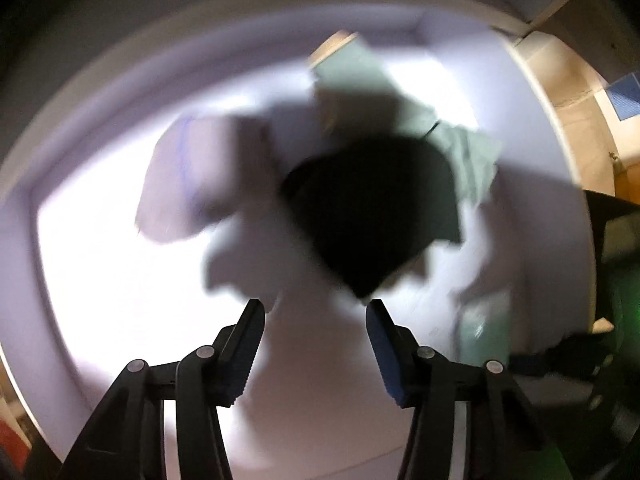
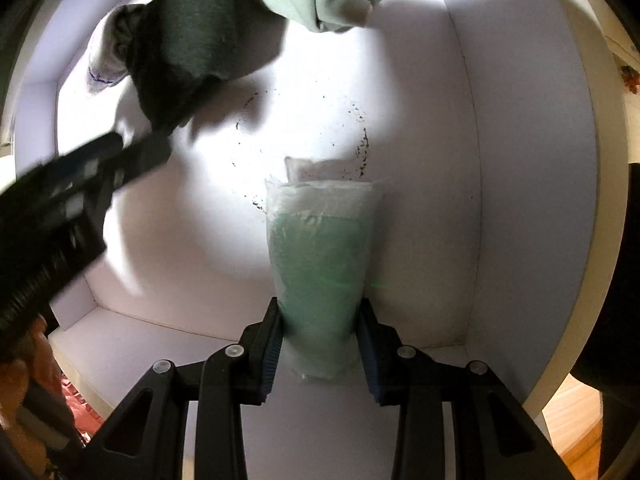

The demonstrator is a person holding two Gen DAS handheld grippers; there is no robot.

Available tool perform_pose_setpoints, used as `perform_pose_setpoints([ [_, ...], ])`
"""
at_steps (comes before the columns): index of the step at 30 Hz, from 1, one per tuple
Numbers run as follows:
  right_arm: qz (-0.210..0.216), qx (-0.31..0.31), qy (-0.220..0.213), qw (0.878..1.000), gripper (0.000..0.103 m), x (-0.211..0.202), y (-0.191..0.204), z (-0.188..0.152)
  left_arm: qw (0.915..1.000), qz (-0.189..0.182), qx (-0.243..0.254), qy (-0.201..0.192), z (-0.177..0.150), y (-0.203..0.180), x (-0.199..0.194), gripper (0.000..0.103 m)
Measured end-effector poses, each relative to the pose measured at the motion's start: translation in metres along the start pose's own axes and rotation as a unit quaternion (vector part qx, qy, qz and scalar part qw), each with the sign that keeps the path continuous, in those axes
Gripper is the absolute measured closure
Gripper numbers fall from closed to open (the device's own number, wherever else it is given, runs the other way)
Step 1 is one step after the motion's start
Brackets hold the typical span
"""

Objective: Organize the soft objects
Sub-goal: 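Grasp the black knit hat in the drawer with the left gripper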

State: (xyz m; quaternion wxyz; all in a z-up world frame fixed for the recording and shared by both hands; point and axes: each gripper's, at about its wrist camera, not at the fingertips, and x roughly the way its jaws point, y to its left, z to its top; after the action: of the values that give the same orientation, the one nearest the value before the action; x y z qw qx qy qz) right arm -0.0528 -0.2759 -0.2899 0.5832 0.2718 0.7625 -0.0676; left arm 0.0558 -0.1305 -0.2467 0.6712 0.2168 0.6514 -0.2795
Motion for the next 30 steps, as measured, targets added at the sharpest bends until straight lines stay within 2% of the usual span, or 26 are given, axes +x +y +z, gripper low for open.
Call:
perform_pose_setpoints([
  [5, -0.001, 0.000, -0.001, 1.000, 0.066, 0.006, 0.003, -0.003, 0.9993, -0.003, -0.036, -0.008, -0.025, 0.020, -0.011, 0.050],
  [9, 0.000, 0.001, -0.003, 1.000, 0.066, 0.008, 0.004, -0.005, 0.9970, -0.032, -0.058, -0.040, -0.014, 0.014, -0.029, 0.040],
  [12, 0.004, 0.003, -0.003, 1.000, 0.067, 0.008, 0.003, -0.006, 0.9987, -0.005, 0.003, -0.050, 0.011, -0.012, -0.034, 0.040],
  [15, 0.010, 0.010, -0.001, 1.000, 0.067, 0.008, 0.000, -0.007, 0.9964, 0.016, 0.067, -0.048, 0.029, -0.036, -0.032, 0.040],
  [20, 0.012, 0.013, 0.001, 1.000, 0.067, 0.007, 0.000, -0.006, 0.9931, 0.026, 0.112, -0.021, 0.045, -0.050, -0.014, 0.040],
  [25, 0.011, 0.014, 0.003, 1.000, 0.066, 0.006, 0.002, -0.004, 0.9948, 0.009, 0.101, -0.013, 0.044, -0.046, -0.006, 0.038],
  [26, 0.010, 0.014, 0.004, 1.000, 0.066, 0.005, 0.003, -0.003, 0.9955, 0.003, 0.094, -0.012, 0.052, -0.033, -0.006, 0.038],
  [30, 0.005, 0.006, 0.003, 1.000, 0.065, 0.005, 0.005, -0.003, 0.9980, -0.017, 0.061, -0.003, 0.037, -0.015, -0.006, 0.041],
])
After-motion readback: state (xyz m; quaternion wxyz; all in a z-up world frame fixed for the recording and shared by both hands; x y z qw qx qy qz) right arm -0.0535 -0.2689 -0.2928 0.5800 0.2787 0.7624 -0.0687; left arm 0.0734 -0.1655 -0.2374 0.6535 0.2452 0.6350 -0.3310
